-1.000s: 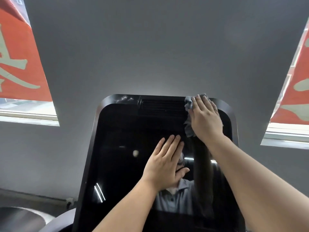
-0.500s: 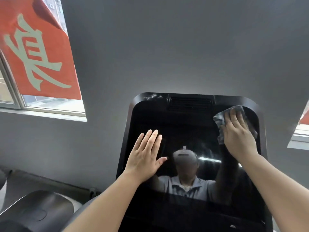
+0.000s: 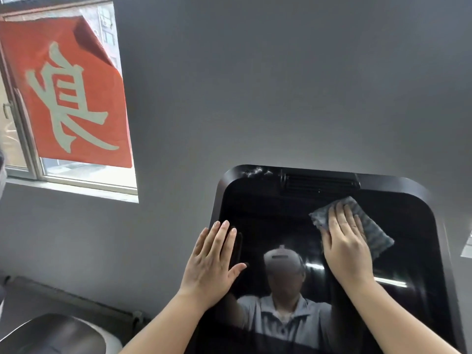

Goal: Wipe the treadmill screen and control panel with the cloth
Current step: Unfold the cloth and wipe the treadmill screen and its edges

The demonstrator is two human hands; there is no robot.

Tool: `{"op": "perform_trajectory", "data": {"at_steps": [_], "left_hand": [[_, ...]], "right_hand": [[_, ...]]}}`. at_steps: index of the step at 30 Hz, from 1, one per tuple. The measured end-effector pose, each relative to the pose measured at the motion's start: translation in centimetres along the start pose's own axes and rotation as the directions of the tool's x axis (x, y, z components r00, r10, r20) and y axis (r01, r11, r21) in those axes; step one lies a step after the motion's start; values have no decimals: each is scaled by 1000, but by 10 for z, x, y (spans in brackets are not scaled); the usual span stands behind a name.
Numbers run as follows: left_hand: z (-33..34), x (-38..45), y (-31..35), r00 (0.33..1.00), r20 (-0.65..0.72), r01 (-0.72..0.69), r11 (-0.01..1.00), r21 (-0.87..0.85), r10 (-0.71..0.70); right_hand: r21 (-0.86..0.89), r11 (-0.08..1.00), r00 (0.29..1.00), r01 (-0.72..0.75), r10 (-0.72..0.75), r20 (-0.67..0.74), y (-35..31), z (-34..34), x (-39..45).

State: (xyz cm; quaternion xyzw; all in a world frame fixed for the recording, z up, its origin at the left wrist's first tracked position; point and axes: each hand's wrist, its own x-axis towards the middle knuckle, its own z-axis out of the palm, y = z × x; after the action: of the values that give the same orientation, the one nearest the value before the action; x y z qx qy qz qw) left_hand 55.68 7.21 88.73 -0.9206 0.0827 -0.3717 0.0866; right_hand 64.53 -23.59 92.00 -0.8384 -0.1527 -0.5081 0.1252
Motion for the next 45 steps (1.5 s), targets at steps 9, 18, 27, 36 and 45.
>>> {"op": "perform_trajectory", "data": {"at_steps": [9, 18, 27, 36, 45], "left_hand": [[15, 26, 5, 999, -23, 22, 995, -93, -24], [18, 16, 35, 966, -73, -254, 959, -122, 247], [28, 24, 39, 935, -29, -354, 930, -103, 353], [27, 24, 39, 938, -49, -345, 934, -89, 342], [29, 21, 36, 946, -93, -323, 936, -141, 312]], "right_hand": [[210, 960, 979, -184, 198, -51, -3, -16, 4], [50, 994, 993, 93, -97, 75, 20, -24, 4], [-37, 999, 985, 21, -14, 171, 4, -35, -72], [-128, 982, 848, 137, -49, 528, -27, -79, -219], [-241, 965, 876, 106, 24, 482, -32, -12, 24]]}}
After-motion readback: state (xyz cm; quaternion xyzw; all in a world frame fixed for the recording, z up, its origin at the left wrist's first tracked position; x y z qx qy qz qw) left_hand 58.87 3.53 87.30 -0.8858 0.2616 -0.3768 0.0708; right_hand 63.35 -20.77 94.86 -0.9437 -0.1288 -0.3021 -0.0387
